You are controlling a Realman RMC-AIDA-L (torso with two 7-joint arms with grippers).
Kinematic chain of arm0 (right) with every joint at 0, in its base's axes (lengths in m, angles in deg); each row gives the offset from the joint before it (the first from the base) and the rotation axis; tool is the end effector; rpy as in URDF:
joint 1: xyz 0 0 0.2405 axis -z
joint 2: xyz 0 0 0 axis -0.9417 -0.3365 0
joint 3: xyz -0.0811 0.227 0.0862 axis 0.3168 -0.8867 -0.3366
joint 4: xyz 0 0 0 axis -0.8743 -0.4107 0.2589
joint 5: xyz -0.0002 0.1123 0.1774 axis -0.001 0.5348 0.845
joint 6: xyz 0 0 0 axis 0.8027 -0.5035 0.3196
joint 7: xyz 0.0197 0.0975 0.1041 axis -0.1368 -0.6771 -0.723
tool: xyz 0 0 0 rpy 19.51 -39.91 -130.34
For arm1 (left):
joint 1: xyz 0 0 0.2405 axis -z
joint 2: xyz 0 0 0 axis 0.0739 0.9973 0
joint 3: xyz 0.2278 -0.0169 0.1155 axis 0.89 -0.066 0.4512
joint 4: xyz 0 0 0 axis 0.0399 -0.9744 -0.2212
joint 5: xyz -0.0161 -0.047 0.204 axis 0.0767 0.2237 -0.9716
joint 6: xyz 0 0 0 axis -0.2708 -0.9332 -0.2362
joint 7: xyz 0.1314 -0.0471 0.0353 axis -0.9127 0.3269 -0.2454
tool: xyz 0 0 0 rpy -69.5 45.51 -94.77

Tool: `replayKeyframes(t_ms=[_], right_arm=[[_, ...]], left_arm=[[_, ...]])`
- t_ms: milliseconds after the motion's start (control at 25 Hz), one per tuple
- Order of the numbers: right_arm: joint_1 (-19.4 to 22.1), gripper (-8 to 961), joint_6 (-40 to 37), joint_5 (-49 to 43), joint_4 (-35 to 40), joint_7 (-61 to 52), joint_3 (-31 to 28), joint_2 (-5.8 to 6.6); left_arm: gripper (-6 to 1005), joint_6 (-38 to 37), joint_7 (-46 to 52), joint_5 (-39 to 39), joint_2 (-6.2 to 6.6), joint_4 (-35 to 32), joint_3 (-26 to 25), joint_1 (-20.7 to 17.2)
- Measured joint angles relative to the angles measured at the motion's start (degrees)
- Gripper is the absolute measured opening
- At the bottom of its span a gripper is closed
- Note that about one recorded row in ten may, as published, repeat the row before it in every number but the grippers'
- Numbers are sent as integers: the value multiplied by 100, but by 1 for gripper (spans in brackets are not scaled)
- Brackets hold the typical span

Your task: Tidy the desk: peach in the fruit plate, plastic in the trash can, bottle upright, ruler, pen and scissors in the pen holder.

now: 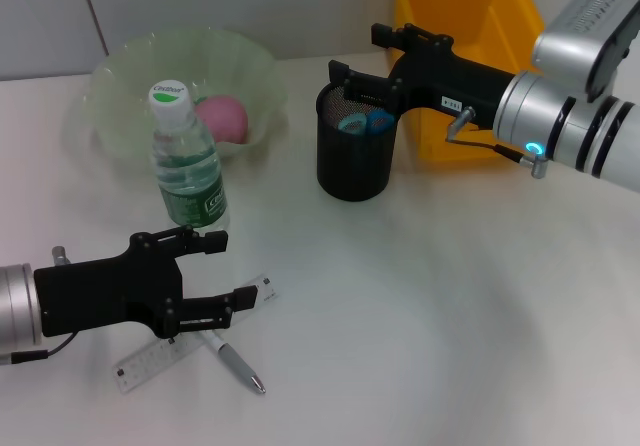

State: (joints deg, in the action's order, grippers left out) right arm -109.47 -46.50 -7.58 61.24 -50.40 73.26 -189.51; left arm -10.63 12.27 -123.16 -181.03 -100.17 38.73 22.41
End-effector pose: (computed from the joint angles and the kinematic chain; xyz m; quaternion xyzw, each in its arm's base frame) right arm 0.2216 0.4077 -0.0318 -0.8761 0.1816 0.3075 0.3238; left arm -0.2703 0.3065 -0.0263 -0.9536 -0.1595 -0.2330 0.1048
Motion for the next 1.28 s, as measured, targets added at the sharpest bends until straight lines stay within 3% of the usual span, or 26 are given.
replayKeyframes(t_ms=[160,200,280,320,360,400,480,520,560,720,1000,1280], right_arm=[[186,798,-266,0,156,-195,-24,9],[399,819,-590,0,357,-443,-45,17],[516,818,-792,-4,451,-591,-43,33],[777,818,-1292,-38,642,-841,-20,105],[777,817,-1292,-38,642,-841,-20,105],[1012,817,-1821,-157,831,-1053,0,200],[1121,816,-2071,-266,926,-1185,4,257],[1280,816,-2552,-668,1105,-1426,-2,395],[1280,816,-2552,-668,1105,-1426,-2,395],[1395,814,-3344,-1841,1281,-1673,-53,627],[1344,812,-3505,-3152,1514,-1986,-56,660],[1353,809,-3482,-3448,1562,-2059,-67,647]], left_arm=[[823,-22,0,-1,16,2,0,-2],[823,-32,0,0,18,2,1,-2],[823,-42,0,-1,20,2,2,-2],[823,-51,0,-1,24,3,19,-3],[823,-51,0,-1,24,3,19,-3],[823,-78,17,-1,27,3,40,-7],[824,-104,42,-1,34,3,43,-8],[824,-145,89,-9,44,2,44,-6],[824,-145,89,-9,44,2,44,-6],[824,-172,164,-46,56,3,44,-2],[824,-173,287,-232,46,-61,53,2],[823,-145,440,-352,-10,-263,57,11]])
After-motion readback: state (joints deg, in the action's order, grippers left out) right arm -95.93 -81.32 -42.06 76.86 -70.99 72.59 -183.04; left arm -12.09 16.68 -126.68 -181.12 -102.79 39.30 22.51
